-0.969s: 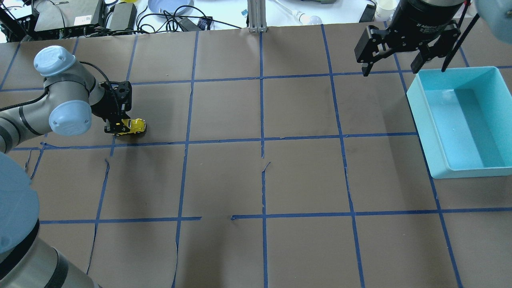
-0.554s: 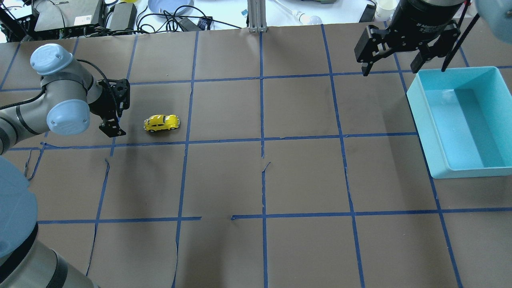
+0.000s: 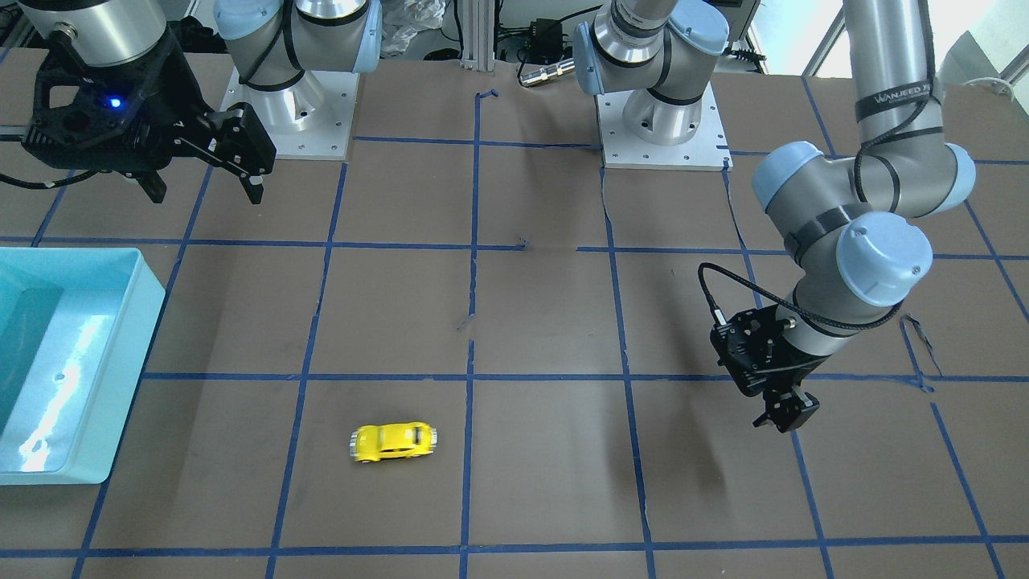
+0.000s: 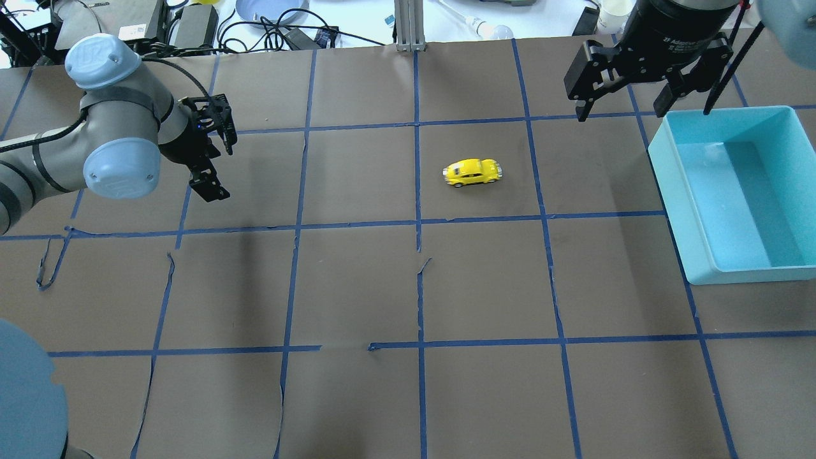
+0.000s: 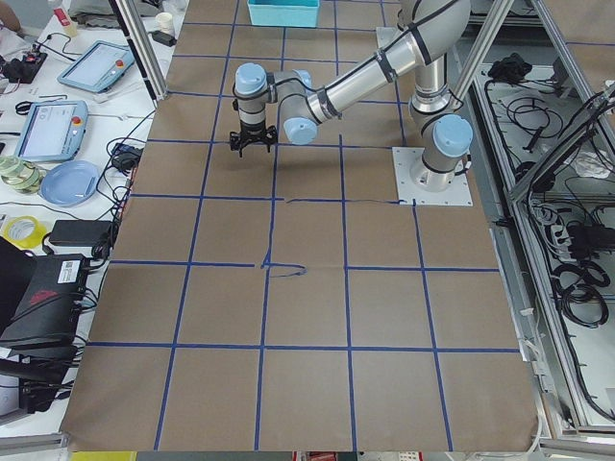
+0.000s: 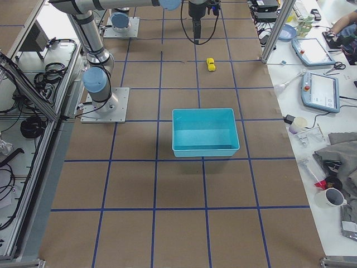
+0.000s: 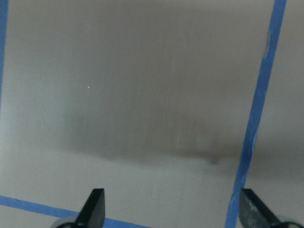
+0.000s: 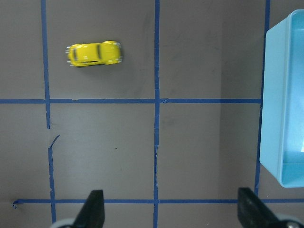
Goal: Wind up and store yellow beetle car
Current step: 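Lift the left gripper off, releasing the car to roll toward the bin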
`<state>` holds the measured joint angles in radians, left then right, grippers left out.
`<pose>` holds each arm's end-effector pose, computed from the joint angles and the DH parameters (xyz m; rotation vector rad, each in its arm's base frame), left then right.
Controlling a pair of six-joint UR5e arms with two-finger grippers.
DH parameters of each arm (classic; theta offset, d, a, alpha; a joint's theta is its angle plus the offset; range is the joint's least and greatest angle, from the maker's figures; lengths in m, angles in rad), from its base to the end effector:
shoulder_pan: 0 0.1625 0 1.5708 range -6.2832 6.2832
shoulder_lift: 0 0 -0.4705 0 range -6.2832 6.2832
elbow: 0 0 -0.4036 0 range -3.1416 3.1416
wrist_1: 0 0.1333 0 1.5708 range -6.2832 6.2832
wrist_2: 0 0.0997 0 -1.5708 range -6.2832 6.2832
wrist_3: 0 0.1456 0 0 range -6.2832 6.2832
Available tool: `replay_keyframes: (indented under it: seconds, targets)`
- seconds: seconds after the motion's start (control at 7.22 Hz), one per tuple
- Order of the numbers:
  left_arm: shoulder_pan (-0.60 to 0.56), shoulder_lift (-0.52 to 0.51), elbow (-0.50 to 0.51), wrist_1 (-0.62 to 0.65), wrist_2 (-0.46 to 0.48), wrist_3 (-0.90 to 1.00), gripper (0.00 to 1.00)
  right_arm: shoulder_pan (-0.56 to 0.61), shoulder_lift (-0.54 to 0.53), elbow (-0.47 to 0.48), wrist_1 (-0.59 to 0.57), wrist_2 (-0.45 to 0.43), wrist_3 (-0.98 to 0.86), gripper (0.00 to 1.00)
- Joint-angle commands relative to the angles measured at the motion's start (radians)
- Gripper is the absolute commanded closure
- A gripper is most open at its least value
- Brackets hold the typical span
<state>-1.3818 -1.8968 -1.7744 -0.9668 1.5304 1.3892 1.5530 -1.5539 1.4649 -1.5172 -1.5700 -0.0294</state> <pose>-0.0222 -0.6245 0.2667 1.7609 2.5692 -0.1263 0.1242 -0.5170 0.5268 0.0182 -3.1410 0.0556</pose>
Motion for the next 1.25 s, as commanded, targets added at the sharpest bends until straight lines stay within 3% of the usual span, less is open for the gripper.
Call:
replay_keyframes:
  seconds: [0.0,0.55,1.11]
  targets:
    - [-0.062,0.071,0.013,-0.070,0.002,-0.232,0.00,-0.001,0.000,0.000,-0.001,0.002,0.000,0.00]
    - [-0.066,0.105,0.019,-0.093,0.005,-0.350,0.00,-0.001,0.000,0.000,-0.001,0.002,0.000,0.00]
    - [-0.112,0.197,0.144,-0.272,0.016,-0.793,0.00,0.001,0.000,0.000,-0.001,0.002,0.000,0.00]
